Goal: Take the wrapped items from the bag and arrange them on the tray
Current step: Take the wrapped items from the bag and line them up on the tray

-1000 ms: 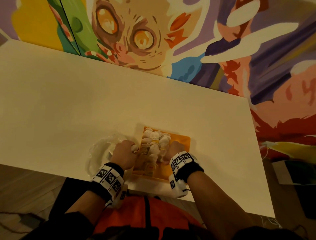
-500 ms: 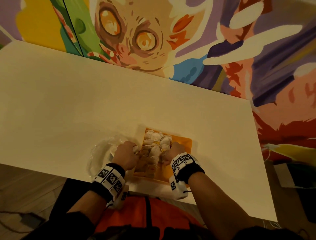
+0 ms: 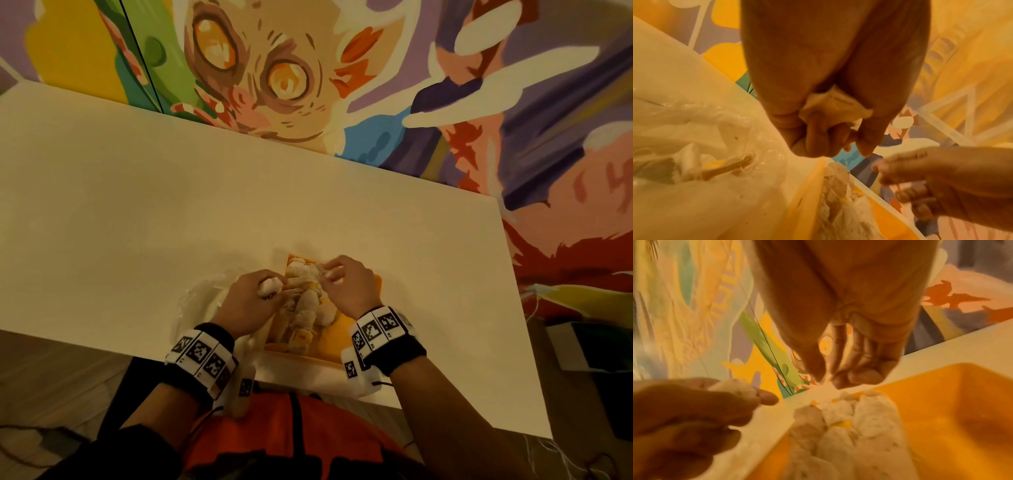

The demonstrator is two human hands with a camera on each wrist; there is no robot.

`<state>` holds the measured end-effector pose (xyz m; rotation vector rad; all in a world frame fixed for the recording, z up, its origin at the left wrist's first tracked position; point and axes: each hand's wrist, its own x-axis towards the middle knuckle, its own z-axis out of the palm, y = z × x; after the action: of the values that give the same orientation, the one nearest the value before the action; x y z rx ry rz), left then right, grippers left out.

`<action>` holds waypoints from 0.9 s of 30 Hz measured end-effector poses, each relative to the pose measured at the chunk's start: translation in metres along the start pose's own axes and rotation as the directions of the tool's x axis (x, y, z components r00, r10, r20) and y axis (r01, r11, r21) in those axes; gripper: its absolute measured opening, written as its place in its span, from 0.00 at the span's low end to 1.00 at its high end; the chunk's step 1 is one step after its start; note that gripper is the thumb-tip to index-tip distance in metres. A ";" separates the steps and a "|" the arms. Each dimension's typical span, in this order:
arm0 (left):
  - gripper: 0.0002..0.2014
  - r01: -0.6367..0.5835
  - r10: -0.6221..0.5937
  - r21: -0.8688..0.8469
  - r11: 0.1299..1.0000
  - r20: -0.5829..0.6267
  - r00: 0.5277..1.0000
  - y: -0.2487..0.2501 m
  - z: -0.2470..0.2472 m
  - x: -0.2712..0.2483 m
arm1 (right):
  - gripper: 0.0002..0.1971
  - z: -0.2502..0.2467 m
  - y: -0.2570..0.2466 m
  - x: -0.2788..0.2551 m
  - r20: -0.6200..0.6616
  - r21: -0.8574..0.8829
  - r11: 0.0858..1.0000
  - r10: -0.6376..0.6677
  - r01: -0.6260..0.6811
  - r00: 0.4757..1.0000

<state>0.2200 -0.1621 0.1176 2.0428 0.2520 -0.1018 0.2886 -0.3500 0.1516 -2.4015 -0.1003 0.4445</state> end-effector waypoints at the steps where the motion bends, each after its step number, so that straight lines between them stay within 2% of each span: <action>1: 0.08 -0.016 0.016 -0.019 1.000 0.010 1.000 0.002 0.000 -0.001 | 0.07 0.001 -0.006 -0.002 0.004 0.096 0.993 -0.073 0.072 0.997; 4: 0.09 -0.050 0.055 -0.087 0.995 0.064 0.996 0.009 0.000 -0.003 | 0.07 0.008 -0.022 -0.009 0.159 0.268 0.944 -0.239 0.191 0.958; 7: 0.09 -0.038 0.056 -0.167 0.985 0.108 0.993 0.014 -0.001 -0.005 | 0.08 0.017 -0.023 -0.010 0.236 0.272 0.938 -0.279 0.212 0.931; 12: 0.07 -0.042 0.070 -0.213 0.976 0.126 0.990 0.016 -0.002 -0.012 | 0.02 0.020 -0.021 -0.009 0.190 0.310 0.928 -0.273 0.206 0.943; 16: 0.04 0.049 -0.016 -0.291 0.955 0.116 0.993 0.019 -0.003 -0.017 | 0.03 0.018 -0.016 -0.006 0.107 0.378 0.907 -0.239 0.183 0.965; 20: 0.06 0.154 -0.126 -0.385 0.910 0.097 0.987 0.020 -0.004 -0.016 | 0.04 0.014 -0.014 -0.003 0.052 0.411 0.891 -0.233 0.192 0.971; 22: 0.05 0.146 -0.119 -0.417 0.897 0.090 0.989 0.023 -0.005 -0.017 | 0.03 0.014 -0.014 -0.003 0.021 0.428 0.879 -0.243 0.211 0.970; 24: 0.11 0.127 -0.097 -0.446 0.886 0.091 0.991 0.025 -0.007 -0.019 | 0.04 0.014 -0.015 -0.004 0.000 0.419 0.875 -0.268 0.244 0.963; 27: 0.12 0.141 -0.089 -0.532 0.835 0.123 0.988 0.028 -0.006 -0.018 | 0.04 0.014 -0.017 -0.007 0.004 0.398 0.869 -0.322 0.294 0.947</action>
<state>0.2080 -0.1716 0.1476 1.4528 0.3068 -0.1793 0.2783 -0.3293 0.1548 -1.9283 -0.3851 0.3583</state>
